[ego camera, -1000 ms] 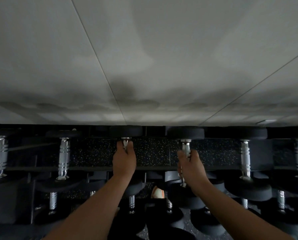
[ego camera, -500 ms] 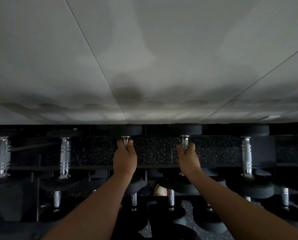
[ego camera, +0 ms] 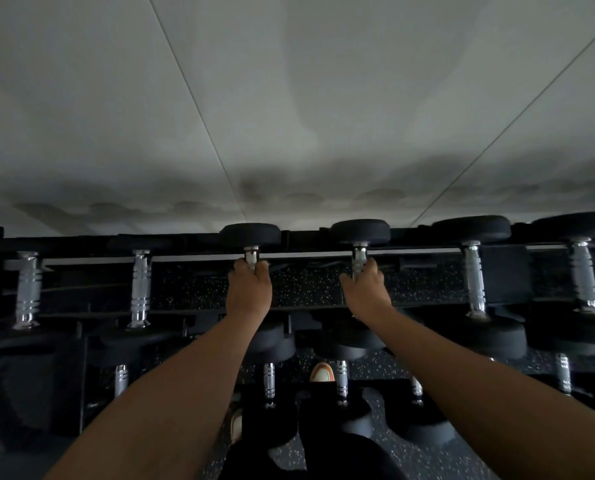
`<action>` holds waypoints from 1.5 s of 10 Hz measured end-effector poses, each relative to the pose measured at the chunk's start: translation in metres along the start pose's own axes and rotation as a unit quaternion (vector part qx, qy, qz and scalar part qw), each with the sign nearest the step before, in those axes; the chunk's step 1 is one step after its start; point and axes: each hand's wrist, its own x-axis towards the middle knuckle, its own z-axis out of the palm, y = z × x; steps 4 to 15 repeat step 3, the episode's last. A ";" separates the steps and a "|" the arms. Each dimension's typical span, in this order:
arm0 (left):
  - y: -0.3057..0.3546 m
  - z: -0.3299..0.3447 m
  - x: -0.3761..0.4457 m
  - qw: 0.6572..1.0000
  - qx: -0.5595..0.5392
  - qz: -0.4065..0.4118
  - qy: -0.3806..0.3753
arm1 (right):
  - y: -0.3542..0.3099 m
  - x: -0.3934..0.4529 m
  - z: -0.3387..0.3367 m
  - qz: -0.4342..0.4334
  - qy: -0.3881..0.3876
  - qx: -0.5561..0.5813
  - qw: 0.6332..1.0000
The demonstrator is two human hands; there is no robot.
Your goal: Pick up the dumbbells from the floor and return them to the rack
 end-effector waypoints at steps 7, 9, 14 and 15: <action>-0.003 -0.053 -0.037 0.984 -0.031 0.173 -0.022 | -0.025 -0.065 0.000 -0.106 0.043 -0.016 0.993; -0.003 -0.053 -0.037 0.984 -0.031 0.173 -0.022 | -0.025 -0.065 0.000 -0.106 0.043 -0.016 0.993; -0.003 -0.053 -0.037 0.984 -0.031 0.173 -0.022 | -0.025 -0.065 0.000 -0.106 0.043 -0.016 0.993; -0.003 -0.053 -0.037 0.984 -0.031 0.173 -0.022 | -0.025 -0.065 0.000 -0.106 0.043 -0.016 0.993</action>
